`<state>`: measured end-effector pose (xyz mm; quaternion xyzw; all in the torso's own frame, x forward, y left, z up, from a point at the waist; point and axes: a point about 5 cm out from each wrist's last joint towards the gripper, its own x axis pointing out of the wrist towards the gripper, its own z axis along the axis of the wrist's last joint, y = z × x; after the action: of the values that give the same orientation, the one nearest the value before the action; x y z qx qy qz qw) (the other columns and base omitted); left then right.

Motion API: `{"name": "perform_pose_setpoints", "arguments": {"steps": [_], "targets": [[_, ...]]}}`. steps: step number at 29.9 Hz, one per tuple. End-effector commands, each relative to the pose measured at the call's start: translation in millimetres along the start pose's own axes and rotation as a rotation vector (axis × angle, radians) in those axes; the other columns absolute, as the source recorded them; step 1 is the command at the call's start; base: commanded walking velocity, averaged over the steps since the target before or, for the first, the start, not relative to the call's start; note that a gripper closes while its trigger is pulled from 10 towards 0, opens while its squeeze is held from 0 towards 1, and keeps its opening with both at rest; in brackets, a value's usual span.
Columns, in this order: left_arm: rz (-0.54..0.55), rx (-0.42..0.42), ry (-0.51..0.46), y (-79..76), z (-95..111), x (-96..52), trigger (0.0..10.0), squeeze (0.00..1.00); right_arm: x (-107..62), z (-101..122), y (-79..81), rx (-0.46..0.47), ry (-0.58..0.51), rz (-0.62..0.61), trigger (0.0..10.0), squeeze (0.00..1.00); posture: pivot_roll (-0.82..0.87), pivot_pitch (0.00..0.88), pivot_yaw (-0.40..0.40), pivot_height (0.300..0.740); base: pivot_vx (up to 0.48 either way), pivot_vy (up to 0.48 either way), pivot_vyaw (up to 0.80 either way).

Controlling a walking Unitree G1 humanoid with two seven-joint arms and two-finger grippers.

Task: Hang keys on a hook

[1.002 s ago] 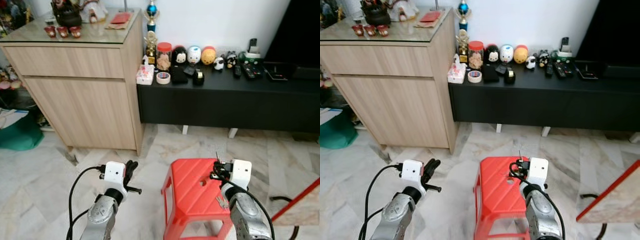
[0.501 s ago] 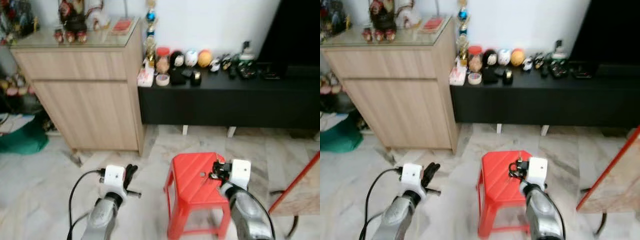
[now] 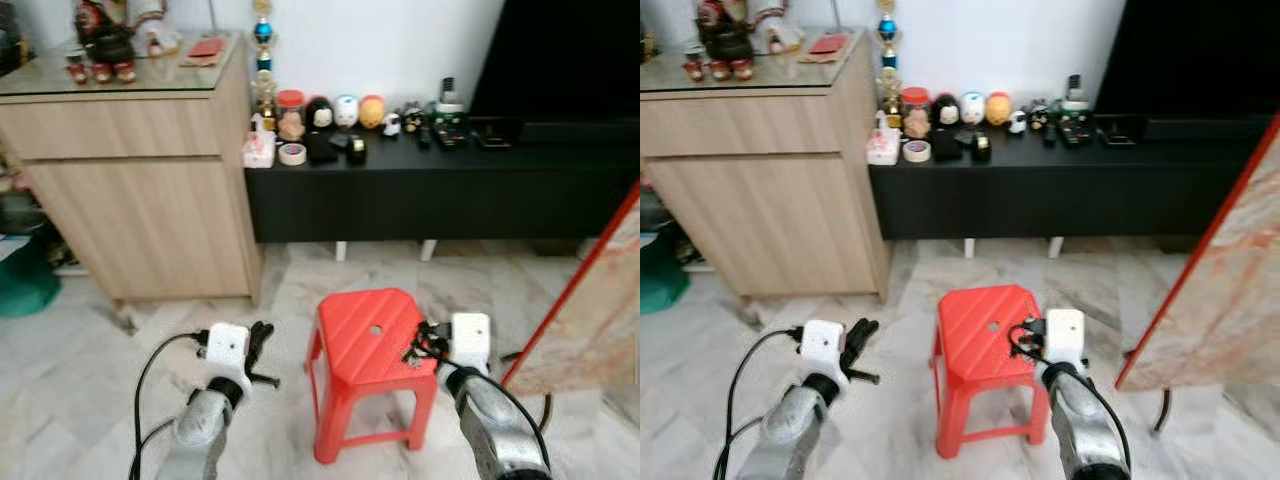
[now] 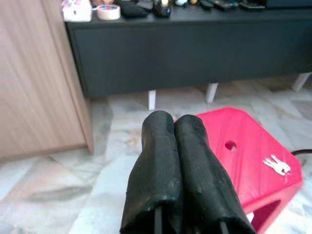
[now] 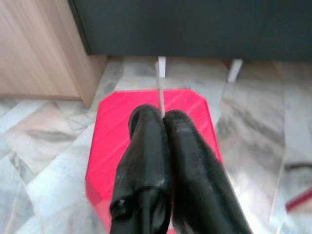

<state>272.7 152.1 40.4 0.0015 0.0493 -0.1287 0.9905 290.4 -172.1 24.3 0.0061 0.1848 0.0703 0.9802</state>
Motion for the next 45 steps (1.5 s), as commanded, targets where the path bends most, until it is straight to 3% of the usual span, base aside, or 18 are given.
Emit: {"name": "perform_pose_setpoints", "arguments": {"steps": [1, 7, 13, 19, 26, 27, 28, 29, 45], "targets": [[-0.046, 0.008, 0.008, -3.8, 2, 1.3, 10.0, 0.00, 5.2, 20, 3.8, -0.051, -0.046, 0.054, 10.0, 0.00, 0.02, 0.000, -0.020, 0.740, 0.000, 0.000, 0.00], [-0.178, 0.075, 0.032, -9.1, 5, 1.6, 10.0, 0.00, 7.8, 43, 15.2, -0.140, -0.084, 0.229, 10.0, 0.00, 0.02, 0.000, -0.020, 0.740, 0.000, 0.000, 0.00], [-0.259, 0.107, 0.047, -11.5, 8, 1.6, 10.0, 0.00, 5.0, 62, 23.4, -0.171, -0.119, 0.362, 10.0, 0.00, 0.02, 0.000, -0.019, 0.740, 0.000, 0.000, 0.00], [-0.404, 0.151, 0.062, -17.6, 15, 0.8, 10.0, 0.00, -10.2, 88, 34.1, -0.265, -0.154, 0.615, 10.0, 0.00, 0.02, 0.000, -0.020, 0.740, 0.000, 0.000, 0.00], [-0.496, 0.189, 0.079, -20.9, 20, 0.3, 10.0, 0.00, -18.9, 102, 42.3, -0.316, -0.159, 0.738, 10.0, 0.00, 0.02, 0.000, -0.025, 0.740, 0.000, 0.000, 0.00], [-0.508, 0.188, 0.076, -21.3, 21, 0.5, 10.0, 0.27, -21.5, 103, 47.6, -0.334, -0.151, 0.777, 10.0, 0.00, 0.02, 0.000, -0.025, 0.740, 0.000, 0.000, 0.00], [-0.511, 0.188, 0.075, -21.3, 22, 0.5, 10.0, 0.27, -23.0, 103, 49.4, -0.339, -0.146, 0.793, 10.0, 0.00, 0.02, 0.000, -0.025, 0.740, 0.000, 0.000, 0.00], [-0.512, 0.188, 0.073, -21.2, 23, 0.6, 10.0, 1.00, -24.5, 103, 51.3, -0.348, -0.146, 0.808, 10.0, 0.00, 0.02, 0.000, -0.025, 0.740, 0.000, 0.000, 0.00], [-0.538, 0.174, 0.065, -23.7, 27, 3.3, 10.0, 1.00, -27.4, 105, 68.8, -0.343, -0.141, 0.818, 10.0, 0.00, 0.01, 0.000, -0.027, 0.740, 0.000, 0.000, 0.00]]}}
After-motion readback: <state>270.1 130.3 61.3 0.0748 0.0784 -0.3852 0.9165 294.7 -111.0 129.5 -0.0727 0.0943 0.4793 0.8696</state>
